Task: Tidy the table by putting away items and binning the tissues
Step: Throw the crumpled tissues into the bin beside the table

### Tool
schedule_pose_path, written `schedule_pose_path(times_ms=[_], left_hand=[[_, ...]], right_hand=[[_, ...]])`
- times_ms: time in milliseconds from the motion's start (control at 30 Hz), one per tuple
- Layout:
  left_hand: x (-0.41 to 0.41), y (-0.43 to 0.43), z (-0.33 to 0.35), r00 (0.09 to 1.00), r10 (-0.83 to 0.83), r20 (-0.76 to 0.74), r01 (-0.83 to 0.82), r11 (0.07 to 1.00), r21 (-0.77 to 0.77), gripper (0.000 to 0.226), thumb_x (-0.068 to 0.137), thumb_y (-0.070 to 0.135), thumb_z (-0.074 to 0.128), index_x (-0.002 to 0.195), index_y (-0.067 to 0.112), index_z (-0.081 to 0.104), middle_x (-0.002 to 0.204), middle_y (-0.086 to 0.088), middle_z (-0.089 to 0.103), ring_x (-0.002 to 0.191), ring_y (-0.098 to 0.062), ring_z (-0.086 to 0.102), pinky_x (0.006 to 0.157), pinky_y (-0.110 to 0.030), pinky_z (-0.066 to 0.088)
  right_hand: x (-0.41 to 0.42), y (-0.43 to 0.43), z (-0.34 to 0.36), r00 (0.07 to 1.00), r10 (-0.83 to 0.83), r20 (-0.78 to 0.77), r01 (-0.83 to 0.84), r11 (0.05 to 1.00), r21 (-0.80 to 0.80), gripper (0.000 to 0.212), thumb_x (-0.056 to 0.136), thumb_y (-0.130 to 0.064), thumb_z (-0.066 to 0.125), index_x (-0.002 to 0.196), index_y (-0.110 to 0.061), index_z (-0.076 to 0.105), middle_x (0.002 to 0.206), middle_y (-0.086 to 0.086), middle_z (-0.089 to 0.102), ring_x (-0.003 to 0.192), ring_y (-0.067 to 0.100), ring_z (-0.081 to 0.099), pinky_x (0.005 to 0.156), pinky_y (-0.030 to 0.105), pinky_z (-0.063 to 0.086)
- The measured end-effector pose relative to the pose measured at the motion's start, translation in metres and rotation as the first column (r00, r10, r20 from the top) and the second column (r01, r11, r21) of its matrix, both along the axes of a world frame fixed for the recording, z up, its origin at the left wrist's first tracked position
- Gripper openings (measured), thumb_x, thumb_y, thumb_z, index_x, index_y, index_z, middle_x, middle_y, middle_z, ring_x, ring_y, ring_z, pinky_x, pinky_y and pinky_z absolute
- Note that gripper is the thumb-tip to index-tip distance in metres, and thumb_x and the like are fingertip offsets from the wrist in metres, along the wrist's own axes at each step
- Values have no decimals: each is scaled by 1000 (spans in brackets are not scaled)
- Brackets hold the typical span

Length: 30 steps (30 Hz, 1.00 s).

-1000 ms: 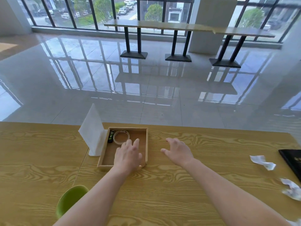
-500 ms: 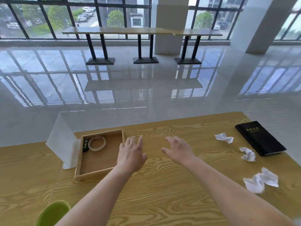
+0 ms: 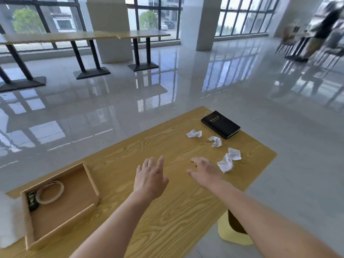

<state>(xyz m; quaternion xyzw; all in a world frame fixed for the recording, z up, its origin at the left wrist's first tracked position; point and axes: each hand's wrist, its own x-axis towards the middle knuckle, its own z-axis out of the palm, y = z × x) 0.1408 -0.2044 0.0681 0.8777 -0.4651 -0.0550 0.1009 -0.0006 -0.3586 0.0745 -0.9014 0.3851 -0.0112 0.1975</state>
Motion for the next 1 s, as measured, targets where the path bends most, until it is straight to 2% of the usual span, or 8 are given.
schedule_pose_path(times_ms=[233, 400, 500, 600, 733, 867, 1000], left_hand=[[-47, -64, -4, 993, -119, -1, 119, 993, -7, 73, 91, 39, 50, 153, 21, 15, 152, -10, 31, 142, -27, 27, 114, -44, 30], [-86, -120, -16, 989, -146, -38, 145, 989, -9, 67, 90, 36, 51, 150, 22, 23, 151, -9, 35, 139, -27, 34, 110, -42, 34], [-110, -156, -26, 989, -131, -71, 132, 991, -3, 63, 90, 34, 51, 148, 22, 30, 145, -7, 42, 133, -26, 40, 104, -39, 37], [-131, -188, -37, 989, -111, -94, 111, 994, -5, 51, 90, 32, 52, 139, 21, 42, 130, -5, 52, 118, -25, 50, 93, -37, 44], [-153, -224, -50, 989, -91, -120, 90, 996, -8, 37, 92, 34, 54, 125, 20, 52, 116, -3, 56, 103, -24, 56, 83, -37, 49], [-162, -252, -66, 986, -100, -132, 96, 995, -38, 37, 93, 38, 55, 128, 25, 52, 112, 1, 59, 98, -21, 57, 80, -35, 49], [-156, -280, -88, 980, -114, -165, 106, 993, -60, 47, 93, 39, 59, 136, 26, 47, 112, 3, 59, 97, -19, 57, 78, -31, 48]], right_hand=[[-61, -48, -3, 993, -113, 17, 113, 994, -11, 50, 94, -41, 62, 137, -17, 53, 124, 5, 61, 112, 23, 60, 85, 34, 51], [-100, -101, -17, 986, -163, 22, 162, 986, 40, 47, 93, -39, 63, 135, -21, 54, 129, 5, 59, 115, 26, 59, 86, 35, 47], [-122, -143, -29, 988, -155, 13, 154, 986, 59, 42, 92, -37, 63, 130, -20, 56, 124, 4, 61, 112, 25, 58, 84, 36, 49], [-139, -183, -42, 994, -105, 0, 105, 993, 54, 41, 93, -36, 62, 131, -23, 54, 118, 2, 61, 107, 23, 59, 79, 32, 46], [-153, -223, -61, 996, -60, -63, 65, 995, 79, 46, 94, -38, 61, 135, -21, 52, 122, 4, 59, 111, 25, 58, 84, 35, 48], [-150, -257, -78, 994, -36, -106, 44, 996, 77, 39, 95, -35, 60, 129, -17, 55, 117, 5, 59, 103, 24, 59, 80, 36, 51], [-132, -286, -95, 994, -34, -99, 40, 997, 65, 40, 97, -31, 59, 134, -20, 54, 129, 4, 57, 112, 27, 58, 78, 32, 42]])
